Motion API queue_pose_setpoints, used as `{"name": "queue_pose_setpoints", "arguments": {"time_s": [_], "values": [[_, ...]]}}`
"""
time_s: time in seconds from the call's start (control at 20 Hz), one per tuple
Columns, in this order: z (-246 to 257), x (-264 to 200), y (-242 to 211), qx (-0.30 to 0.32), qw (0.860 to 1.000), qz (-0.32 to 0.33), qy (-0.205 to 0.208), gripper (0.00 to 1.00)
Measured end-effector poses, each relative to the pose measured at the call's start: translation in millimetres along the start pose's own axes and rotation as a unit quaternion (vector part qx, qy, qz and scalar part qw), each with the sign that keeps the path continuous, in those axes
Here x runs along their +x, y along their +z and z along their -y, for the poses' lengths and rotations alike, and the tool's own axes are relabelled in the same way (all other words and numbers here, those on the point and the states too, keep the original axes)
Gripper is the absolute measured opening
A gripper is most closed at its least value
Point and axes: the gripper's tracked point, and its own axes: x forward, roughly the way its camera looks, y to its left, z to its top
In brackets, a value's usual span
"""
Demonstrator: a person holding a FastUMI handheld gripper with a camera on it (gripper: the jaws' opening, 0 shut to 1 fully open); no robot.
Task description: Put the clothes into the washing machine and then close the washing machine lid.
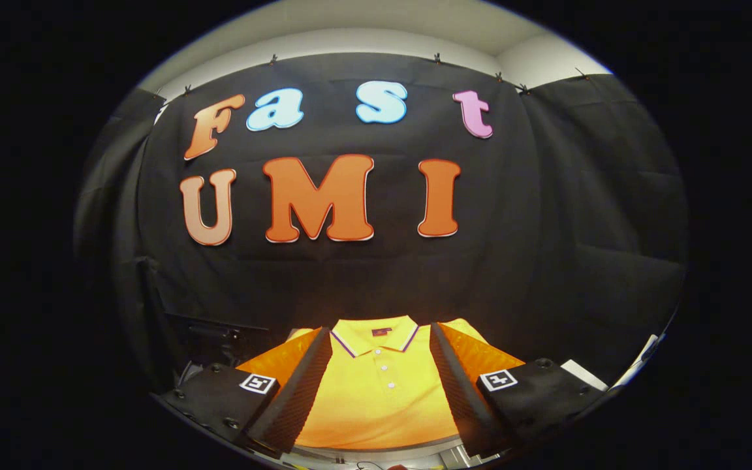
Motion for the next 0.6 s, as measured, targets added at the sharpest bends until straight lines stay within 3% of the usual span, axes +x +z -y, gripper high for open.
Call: {"name": "queue_pose_setpoints", "arguments": {"time_s": [0.3, 0.6], "values": [[19, 85, -66, 0.010, 0.994, -0.105, 0.006, 0.98], [18, 119, -119, 0.015, 0.980, -0.197, 0.019, 0.99]]}}
